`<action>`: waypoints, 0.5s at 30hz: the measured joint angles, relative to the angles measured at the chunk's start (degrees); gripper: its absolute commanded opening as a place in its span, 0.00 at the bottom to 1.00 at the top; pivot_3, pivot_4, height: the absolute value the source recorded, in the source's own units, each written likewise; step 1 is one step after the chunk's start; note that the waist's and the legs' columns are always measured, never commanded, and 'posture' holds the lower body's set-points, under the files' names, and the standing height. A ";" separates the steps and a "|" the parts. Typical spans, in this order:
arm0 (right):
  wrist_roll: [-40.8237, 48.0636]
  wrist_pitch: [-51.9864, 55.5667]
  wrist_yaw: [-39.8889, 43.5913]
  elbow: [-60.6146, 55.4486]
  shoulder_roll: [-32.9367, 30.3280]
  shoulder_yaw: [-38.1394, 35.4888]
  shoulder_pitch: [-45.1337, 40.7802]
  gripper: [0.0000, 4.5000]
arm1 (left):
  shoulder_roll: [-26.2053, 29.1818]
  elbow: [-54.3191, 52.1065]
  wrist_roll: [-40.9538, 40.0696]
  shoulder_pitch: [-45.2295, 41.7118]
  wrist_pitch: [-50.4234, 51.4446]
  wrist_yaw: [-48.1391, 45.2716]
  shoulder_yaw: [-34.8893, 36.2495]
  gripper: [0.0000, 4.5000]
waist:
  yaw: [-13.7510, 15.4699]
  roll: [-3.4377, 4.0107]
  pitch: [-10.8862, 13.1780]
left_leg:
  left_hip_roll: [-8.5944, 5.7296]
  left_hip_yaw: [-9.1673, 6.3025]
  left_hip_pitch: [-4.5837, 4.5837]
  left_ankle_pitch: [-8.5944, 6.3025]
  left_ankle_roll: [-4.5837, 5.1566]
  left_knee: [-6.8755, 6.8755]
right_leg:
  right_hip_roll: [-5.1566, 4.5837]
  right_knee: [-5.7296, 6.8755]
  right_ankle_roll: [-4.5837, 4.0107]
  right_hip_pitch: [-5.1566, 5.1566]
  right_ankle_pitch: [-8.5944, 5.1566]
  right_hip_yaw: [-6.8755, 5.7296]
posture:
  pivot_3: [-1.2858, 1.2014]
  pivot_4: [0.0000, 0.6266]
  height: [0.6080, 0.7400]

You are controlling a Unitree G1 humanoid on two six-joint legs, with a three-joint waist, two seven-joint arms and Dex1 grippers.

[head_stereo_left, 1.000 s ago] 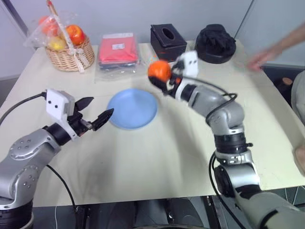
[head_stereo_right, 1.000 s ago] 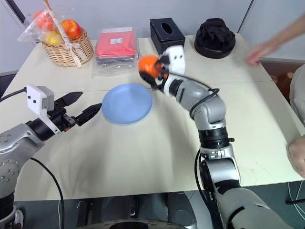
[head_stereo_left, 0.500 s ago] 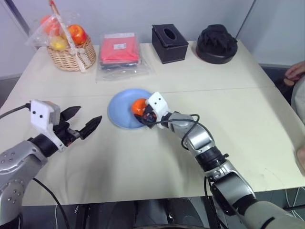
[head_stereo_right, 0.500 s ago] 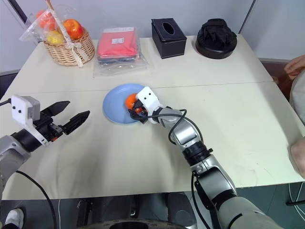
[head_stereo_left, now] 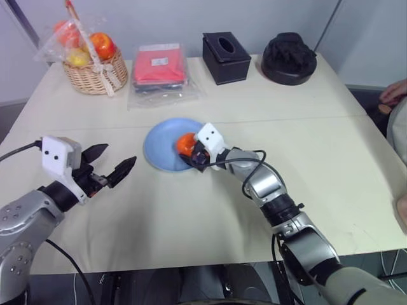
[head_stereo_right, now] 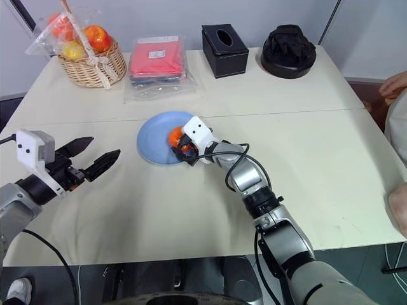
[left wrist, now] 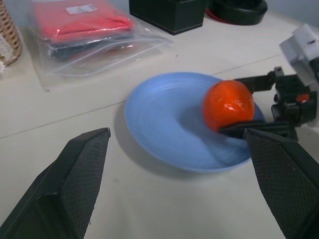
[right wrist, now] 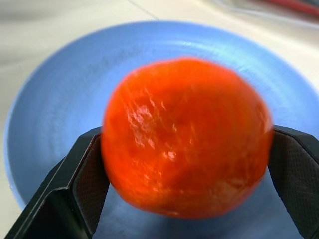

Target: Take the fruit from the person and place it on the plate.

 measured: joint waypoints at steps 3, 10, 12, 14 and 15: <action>1.75 3.72 2.01 -5.69 -1.35 -2.30 0.02 1.00 | 0.00 0.04 -0.15 -0.69 -0.02 -0.13 -0.51 1.00 | 0.01 0.00 0.00 | 0.00 -0.01 0.00 0.00 0.00 0.00 | 0.00 0.00 0.00 0.00 0.00 0.00 | 0.52 0.24 1.00; 6.69 14.15 5.90 -18.47 -5.76 -5.63 0.21 1.00 | 0.00 0.27 -0.15 -1.96 -0.05 -0.30 -1.27 1.00 | 0.02 0.01 0.00 | 0.00 -0.02 0.00 0.00 0.00 0.00 | -0.01 0.00 0.00 0.01 0.00 0.00 | 0.52 0.24 1.00; 8.55 17.23 6.94 -22.11 -7.69 -6.94 0.35 1.00 | 0.01 0.41 -0.12 -2.04 -0.06 -0.40 -1.48 1.00 | 0.03 0.01 0.00 | 0.00 -0.02 0.00 0.00 0.00 0.00 | -0.02 -0.01 0.00 0.01 0.00 0.00 | 0.52 0.24 1.00; 12.29 20.54 9.83 -27.77 -12.08 -9.74 1.27 1.00 | 0.03 0.57 -0.12 -1.87 -0.08 -0.80 -1.61 1.00 | 0.30 0.03 0.02 | -0.03 -0.05 -0.02 0.00 0.01 0.00 | -0.07 -0.04 0.00 0.05 0.00 -0.01 | 0.52 0.24 1.00; 14.50 21.71 11.80 -30.70 -14.94 -11.97 2.07 1.00 | 0.05 0.71 -0.13 -1.89 -0.07 -1.11 -1.67 1.00 | 0.46 0.01 0.03 | -0.03 -0.06 -0.02 -0.01 0.01 0.00 | -0.08 -0.11 0.00 0.07 0.00 -0.02 | 0.52 0.24 1.00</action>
